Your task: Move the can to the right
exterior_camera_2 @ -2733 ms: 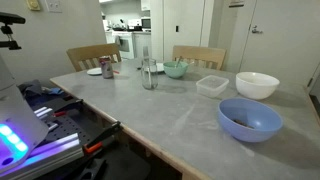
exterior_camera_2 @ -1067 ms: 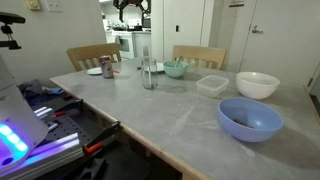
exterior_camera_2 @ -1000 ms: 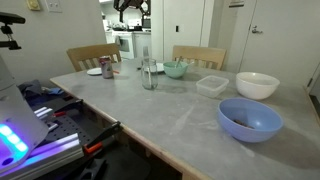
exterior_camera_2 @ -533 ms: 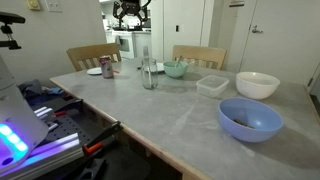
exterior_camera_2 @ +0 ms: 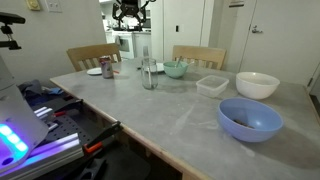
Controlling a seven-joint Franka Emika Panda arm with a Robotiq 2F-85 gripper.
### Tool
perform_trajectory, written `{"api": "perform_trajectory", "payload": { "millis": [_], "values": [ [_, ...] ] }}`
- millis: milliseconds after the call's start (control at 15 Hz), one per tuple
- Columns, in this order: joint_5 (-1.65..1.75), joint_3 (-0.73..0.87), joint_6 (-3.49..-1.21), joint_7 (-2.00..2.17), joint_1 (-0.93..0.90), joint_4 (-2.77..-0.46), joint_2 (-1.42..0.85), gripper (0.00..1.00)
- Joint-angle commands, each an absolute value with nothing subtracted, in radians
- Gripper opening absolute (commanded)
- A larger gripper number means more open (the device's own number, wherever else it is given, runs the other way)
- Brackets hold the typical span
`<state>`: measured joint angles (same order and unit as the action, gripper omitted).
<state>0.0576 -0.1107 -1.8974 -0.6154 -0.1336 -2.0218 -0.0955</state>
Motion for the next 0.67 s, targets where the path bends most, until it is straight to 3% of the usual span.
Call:
{"api": "perform_trajectory", "payload": {
  "millis": [0,333,600],
  "values": [
    [0.064,-0.154,-1.921,-0.608,-0.153,-2.056,-0.094,1.0],
    [0.038,-0.216,-1.967,-0.56,-0.204,-2.113,-0.104,1.0],
    [0.033,-0.247,-2.172,-0.534,-0.227,-2.19,-0.114,1.0]
  ]
}}
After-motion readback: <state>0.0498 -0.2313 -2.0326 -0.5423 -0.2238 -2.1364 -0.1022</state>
